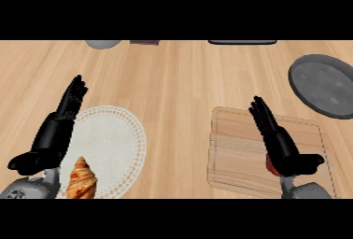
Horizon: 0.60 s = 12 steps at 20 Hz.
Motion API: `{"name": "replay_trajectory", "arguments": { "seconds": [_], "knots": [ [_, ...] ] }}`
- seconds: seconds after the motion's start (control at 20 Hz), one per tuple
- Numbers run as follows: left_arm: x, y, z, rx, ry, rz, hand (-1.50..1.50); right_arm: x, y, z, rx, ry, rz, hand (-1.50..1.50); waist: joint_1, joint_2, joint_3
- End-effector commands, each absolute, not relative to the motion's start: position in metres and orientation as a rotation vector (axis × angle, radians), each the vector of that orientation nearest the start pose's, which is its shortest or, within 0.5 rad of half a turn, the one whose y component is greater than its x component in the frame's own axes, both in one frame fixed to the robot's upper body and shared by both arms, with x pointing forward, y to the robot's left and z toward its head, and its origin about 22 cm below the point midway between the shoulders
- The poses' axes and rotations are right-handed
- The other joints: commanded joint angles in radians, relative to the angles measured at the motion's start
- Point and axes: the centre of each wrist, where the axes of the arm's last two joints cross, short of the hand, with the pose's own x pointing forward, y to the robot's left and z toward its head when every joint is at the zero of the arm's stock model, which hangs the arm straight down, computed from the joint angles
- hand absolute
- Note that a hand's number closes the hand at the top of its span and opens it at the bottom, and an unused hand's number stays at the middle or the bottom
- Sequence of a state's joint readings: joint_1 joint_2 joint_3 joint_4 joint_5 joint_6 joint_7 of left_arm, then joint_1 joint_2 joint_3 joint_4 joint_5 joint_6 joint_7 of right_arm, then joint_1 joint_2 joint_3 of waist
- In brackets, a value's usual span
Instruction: Pick the bell pepper from the cutting board and place it in the pan
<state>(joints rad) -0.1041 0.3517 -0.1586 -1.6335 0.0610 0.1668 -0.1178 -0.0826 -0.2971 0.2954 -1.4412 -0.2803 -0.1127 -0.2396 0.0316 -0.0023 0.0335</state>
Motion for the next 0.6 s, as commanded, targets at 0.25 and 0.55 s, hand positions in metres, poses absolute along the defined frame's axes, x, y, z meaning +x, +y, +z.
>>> {"name": "replay_trajectory", "arguments": {
  "seconds": [0.25,0.55],
  "knots": [
    [0.256,0.274,0.045,0.209,-1.594,-0.334,0.0,0.26,-0.366,0.016,-0.615,-1.391,-0.123,-1.5,-0.064,0.003,-0.038],
    [0.258,0.263,0.042,0.123,-1.518,-0.334,0.0,0.21,-0.373,-0.035,-1.158,-1.231,0.006,-1.5,-0.065,-0.002,-0.036]
  ]
}}
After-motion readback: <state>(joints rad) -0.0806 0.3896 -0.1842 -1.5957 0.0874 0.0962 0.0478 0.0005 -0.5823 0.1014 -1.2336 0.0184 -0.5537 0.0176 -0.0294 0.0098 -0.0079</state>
